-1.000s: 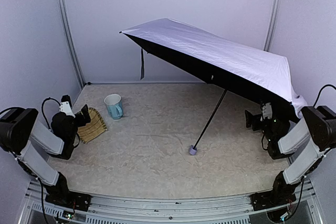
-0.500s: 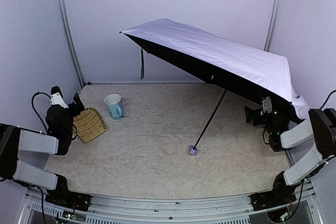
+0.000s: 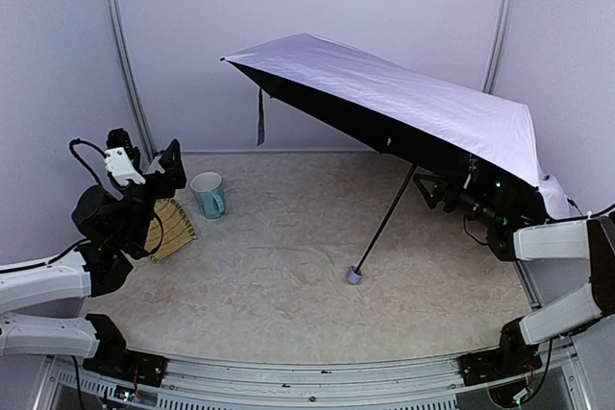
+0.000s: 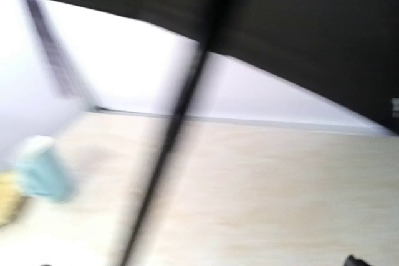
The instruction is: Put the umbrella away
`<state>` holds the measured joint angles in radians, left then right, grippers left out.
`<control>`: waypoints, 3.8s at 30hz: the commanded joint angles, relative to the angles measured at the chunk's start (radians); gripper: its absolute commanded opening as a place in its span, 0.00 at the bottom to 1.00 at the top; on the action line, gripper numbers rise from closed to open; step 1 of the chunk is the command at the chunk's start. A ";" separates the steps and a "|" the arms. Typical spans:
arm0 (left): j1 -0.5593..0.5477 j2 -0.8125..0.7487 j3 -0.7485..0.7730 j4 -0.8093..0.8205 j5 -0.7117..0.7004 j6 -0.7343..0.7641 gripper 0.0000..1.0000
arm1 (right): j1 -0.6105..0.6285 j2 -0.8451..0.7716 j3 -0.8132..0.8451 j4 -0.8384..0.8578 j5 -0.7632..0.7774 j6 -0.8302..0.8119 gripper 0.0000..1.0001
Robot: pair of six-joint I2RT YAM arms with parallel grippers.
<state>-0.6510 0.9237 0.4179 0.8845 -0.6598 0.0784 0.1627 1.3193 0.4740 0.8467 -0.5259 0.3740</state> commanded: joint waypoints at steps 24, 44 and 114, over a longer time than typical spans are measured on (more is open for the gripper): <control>-0.282 0.380 0.211 -0.151 0.692 -0.313 0.95 | 0.106 0.312 0.181 0.335 -0.081 0.375 0.05; -0.289 0.626 0.371 -0.059 0.992 -0.471 0.93 | 0.429 0.100 0.500 -0.059 -0.128 0.329 0.00; -0.397 0.724 0.359 0.231 0.958 -0.560 0.00 | 0.488 0.441 0.736 0.609 0.390 0.754 0.57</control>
<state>-1.0183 1.6627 0.7620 1.0100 0.2520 -0.5457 0.6609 1.7397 1.1847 1.3617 -0.2436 1.1000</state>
